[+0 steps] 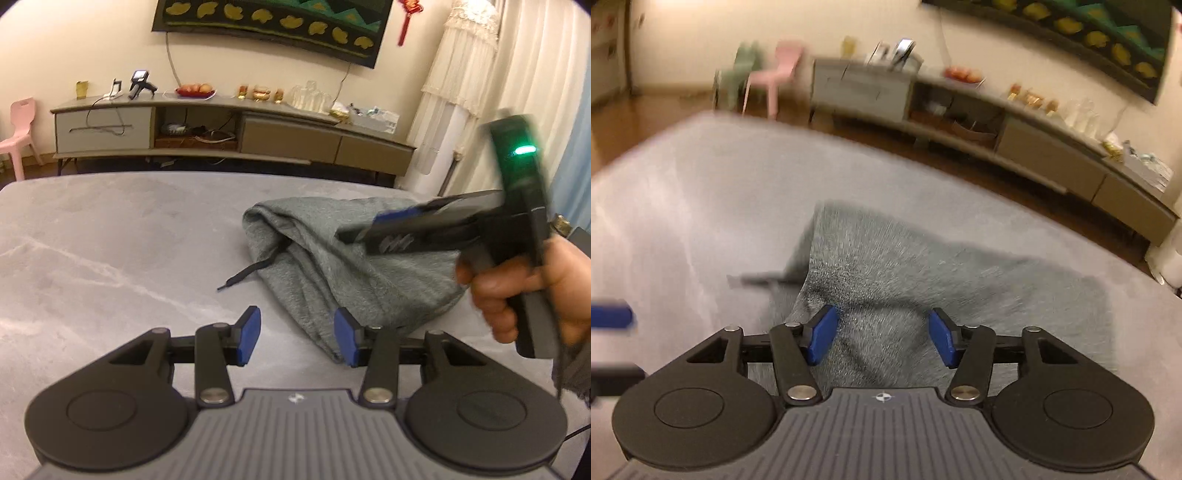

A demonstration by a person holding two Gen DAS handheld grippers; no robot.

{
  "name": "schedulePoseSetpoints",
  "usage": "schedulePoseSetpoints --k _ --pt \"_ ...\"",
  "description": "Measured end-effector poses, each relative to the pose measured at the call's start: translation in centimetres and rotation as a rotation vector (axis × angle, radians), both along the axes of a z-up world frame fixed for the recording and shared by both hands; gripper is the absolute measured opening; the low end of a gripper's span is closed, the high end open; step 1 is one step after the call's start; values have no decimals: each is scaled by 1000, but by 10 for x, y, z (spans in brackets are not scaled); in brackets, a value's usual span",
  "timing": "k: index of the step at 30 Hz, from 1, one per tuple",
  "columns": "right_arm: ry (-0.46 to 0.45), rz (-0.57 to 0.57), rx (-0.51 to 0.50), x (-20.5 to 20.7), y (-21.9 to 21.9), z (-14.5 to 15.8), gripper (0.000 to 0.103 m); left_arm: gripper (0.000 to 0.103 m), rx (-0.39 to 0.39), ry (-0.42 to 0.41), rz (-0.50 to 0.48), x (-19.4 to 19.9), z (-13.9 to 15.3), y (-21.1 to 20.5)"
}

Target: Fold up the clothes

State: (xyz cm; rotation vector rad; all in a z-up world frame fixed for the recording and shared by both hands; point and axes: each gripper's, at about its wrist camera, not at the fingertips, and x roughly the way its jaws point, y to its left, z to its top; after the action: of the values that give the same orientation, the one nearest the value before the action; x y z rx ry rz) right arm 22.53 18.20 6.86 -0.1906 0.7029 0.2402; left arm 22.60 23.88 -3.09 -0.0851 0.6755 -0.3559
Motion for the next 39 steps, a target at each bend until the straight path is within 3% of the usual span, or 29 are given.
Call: schedulePoseSetpoints --k 3,4,6,8,10,13,17,21,25,29,33,36,39 --pt "-105 -87 41 -39 -22 12 61 46 -12 -5 -10 -2 2 -2" --pt "-87 -118 28 -42 -30 1 61 46 -13 2 -16 -1 1 -5" --pt "33 -116 1 -40 -43 -37 62 46 -5 27 -29 2 -3 -13" --pt "-28 -58 20 -53 -55 -43 66 47 9 46 -31 -1 -6 -21" --pt "-5 -94 75 -65 -69 -26 67 50 8 47 -53 -7 -4 -31" --pt "1 -140 116 -97 -86 -3 82 66 9 44 -84 -18 -1 -50" --pt "52 -164 70 -135 -106 3 88 76 4 83 -71 -32 -11 -75" --pt "76 -197 101 -160 -125 -17 90 77 -6 127 -9 -42 -22 -95" --pt "84 -197 129 -143 -125 -28 90 77 -55 135 123 -35 -15 -84" --pt "28 -128 179 -152 -123 -14 91 82 -47 68 209 -5 14 -62" --pt "-3 -119 197 -158 -123 -5 91 82 -86 114 166 12 21 -72" --pt "-17 -132 203 -157 -125 1 91 83 -61 150 118 3 10 -106" --pt "7 -130 192 -152 -128 0 91 85 -5 194 163 -8 -4 -133"
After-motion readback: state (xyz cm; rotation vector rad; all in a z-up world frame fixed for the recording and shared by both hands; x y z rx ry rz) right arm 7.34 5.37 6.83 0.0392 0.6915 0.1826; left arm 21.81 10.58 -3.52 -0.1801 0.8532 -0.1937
